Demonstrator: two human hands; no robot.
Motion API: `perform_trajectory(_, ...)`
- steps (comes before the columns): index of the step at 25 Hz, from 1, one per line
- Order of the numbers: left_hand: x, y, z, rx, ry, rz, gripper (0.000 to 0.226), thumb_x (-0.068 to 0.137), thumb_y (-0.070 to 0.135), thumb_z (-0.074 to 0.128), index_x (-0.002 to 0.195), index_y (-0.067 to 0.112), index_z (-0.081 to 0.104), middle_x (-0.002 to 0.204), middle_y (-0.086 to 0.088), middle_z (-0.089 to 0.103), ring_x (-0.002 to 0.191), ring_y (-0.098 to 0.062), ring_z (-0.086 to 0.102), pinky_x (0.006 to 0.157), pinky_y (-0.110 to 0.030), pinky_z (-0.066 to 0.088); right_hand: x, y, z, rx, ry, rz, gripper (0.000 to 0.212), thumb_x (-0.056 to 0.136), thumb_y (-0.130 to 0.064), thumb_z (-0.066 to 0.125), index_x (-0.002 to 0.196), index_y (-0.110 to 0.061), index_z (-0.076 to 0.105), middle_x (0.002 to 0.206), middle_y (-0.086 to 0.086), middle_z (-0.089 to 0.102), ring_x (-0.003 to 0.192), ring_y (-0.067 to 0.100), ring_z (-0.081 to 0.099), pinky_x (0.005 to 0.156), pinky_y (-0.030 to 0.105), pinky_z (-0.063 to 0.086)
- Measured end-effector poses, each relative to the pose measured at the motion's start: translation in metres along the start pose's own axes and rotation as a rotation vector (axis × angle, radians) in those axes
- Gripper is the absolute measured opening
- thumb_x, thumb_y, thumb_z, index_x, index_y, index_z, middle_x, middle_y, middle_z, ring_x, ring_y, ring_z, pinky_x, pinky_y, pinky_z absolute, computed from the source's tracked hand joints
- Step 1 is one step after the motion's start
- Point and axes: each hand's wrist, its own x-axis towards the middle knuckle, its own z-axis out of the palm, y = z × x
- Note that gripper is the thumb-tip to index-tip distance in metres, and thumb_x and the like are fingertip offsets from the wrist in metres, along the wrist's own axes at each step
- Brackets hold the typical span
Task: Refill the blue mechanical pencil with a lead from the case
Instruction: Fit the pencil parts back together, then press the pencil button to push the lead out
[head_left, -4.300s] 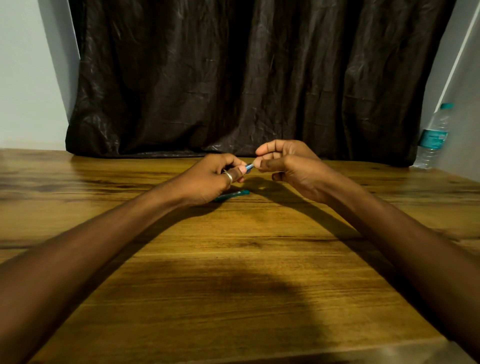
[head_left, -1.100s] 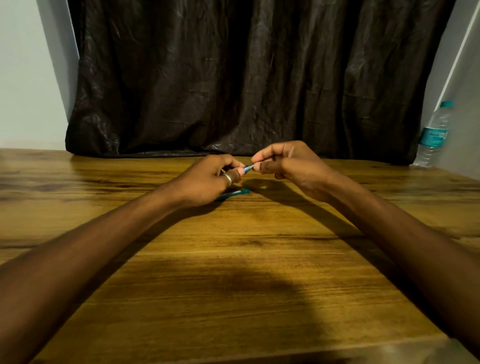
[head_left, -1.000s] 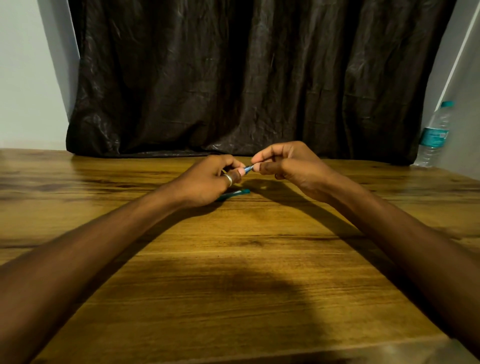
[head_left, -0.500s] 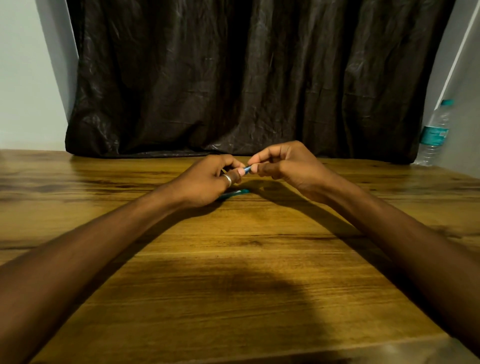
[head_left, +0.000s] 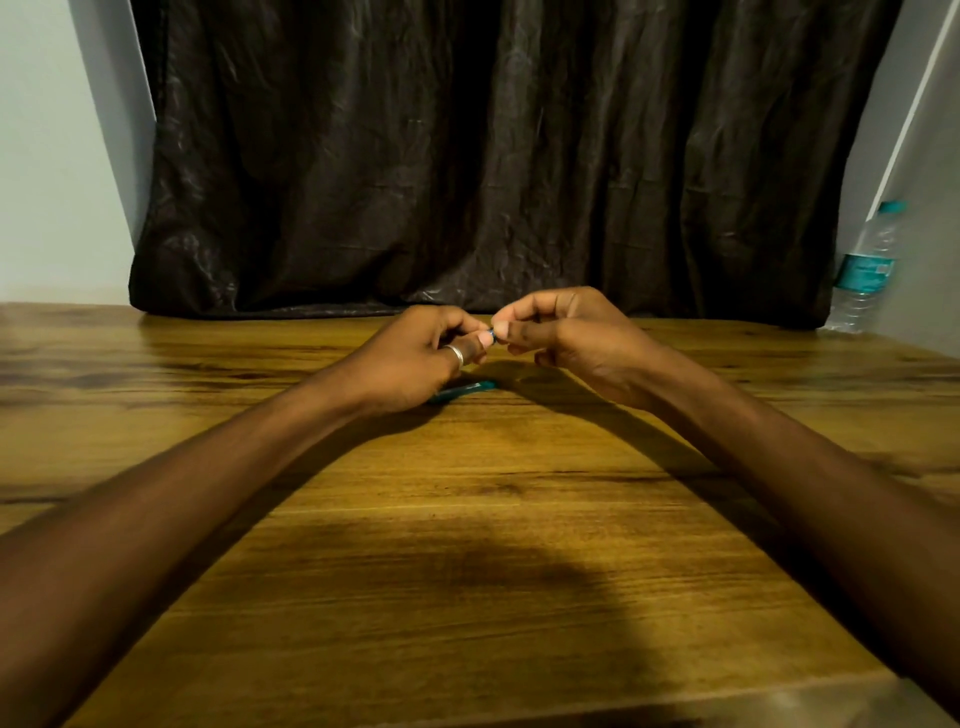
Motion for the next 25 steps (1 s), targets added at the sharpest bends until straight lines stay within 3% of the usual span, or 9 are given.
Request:
perform_trajectory(3, 0.000, 0.001, 0.002, -0.037, -0.022, -0.095, 0.018, 0.102, 0.029, 0.055, 0.103, 0.020, 0.070, 0.093, -0.005, 0.073, 0.073, -0.005, 0.061, 0.057, -0.020, 0.048, -0.001, -0.001, -0.003, 0.003, 0.028, 0.023, 0.008, 0.092, -0.012, 0.068, 0.097, -0.013, 0.074, 0.089, 0.005, 0.070, 0.080, 0.009, 0.061, 0.064, 0.022, 0.039)
perform_trajectory(6, 0.000, 0.002, 0.005, -0.184, -0.057, -0.195, 0.017, 0.104, 0.019, 0.051, 0.099, 0.020, 0.067, 0.087, -0.002, 0.070, 0.064, -0.003, 0.062, 0.051, -0.017, 0.052, 0.002, -0.003, -0.007, 0.173, 0.151, 0.038, 0.008, 0.097, -0.018, 0.062, 0.093, -0.015, 0.068, 0.086, 0.003, 0.069, 0.079, 0.009, 0.064, 0.066, 0.025, 0.041)
perform_trajectory(8, -0.001, 0.005, 0.007, -0.253, -0.079, -0.233, 0.016, 0.104, 0.016, 0.051, 0.098, 0.017, 0.066, 0.084, -0.003, 0.069, 0.060, -0.002, 0.065, 0.054, -0.017, 0.053, 0.004, -0.008, -0.004, 0.353, 0.199, 0.045, 0.013, 0.101, -0.021, 0.056, 0.092, -0.014, 0.063, 0.090, 0.004, 0.071, 0.076, 0.009, 0.066, 0.064, 0.024, 0.043)
perform_trajectory(11, -0.003, 0.011, 0.010, -0.335, -0.103, -0.240, 0.012, 0.102, 0.017, 0.057, 0.099, 0.016, 0.068, 0.083, -0.003, 0.073, 0.069, -0.007, 0.070, 0.066, -0.023, 0.058, 0.003, -0.019, 0.011, 0.578, 0.249, 0.114, 0.019, 0.105, -0.027, 0.047, 0.097, -0.013, 0.057, 0.089, 0.008, 0.072, 0.077, 0.015, 0.070, 0.067, 0.027, 0.049)
perform_trajectory(13, -0.004, 0.016, 0.013, -0.386, -0.100, -0.240, 0.011, 0.100, 0.018, 0.058, 0.100, 0.015, 0.069, 0.084, -0.004, 0.074, 0.073, -0.011, 0.072, 0.069, -0.025, 0.059, 0.004, -0.026, 0.024, 0.710, 0.284, 0.206, 0.030, 0.106, -0.036, 0.041, 0.098, -0.013, 0.058, 0.078, 0.005, 0.066, 0.073, 0.017, 0.066, 0.071, 0.032, 0.051)
perform_trajectory(16, -0.007, 0.022, 0.018, -0.447, -0.068, -0.270, 0.016, 0.100, 0.022, 0.059, 0.100, 0.012, 0.071, 0.086, -0.007, 0.075, 0.078, -0.015, 0.074, 0.071, -0.024, 0.059, 0.012, -0.039, 0.037, 0.875, 0.309, 0.263, 0.042, 0.104, -0.044, 0.037, 0.079, -0.015, 0.053, 0.054, -0.001, 0.043, 0.049, 0.013, 0.042, 0.053, 0.028, 0.040)
perform_trajectory(20, -0.008, 0.030, 0.018, -0.579, -0.048, -0.383, 0.037, 0.102, 0.038, 0.051, 0.109, 0.007, 0.070, 0.098, -0.014, 0.078, 0.090, -0.020, 0.077, 0.080, -0.029, 0.060, 0.025, -0.051, 0.036, 0.900, 0.366, 0.261, 0.043, 0.101, -0.043, 0.038, 0.067, -0.018, 0.046, 0.042, -0.005, 0.033, 0.037, 0.009, 0.025, 0.037, 0.021, 0.019)
perform_trajectory(25, -0.012, 0.030, 0.015, -0.833, -0.220, -0.522, 0.081, 0.098, 0.067, 0.027, 0.124, -0.001, 0.061, 0.114, -0.024, 0.074, 0.108, -0.034, 0.073, 0.094, -0.042, 0.058, 0.023, -0.040, 0.033, 0.949, 0.353, 0.271, 0.040, 0.096, -0.042, 0.039, 0.065, -0.018, 0.045, 0.042, -0.007, 0.028, 0.034, 0.008, 0.020, 0.036, 0.018, 0.013)
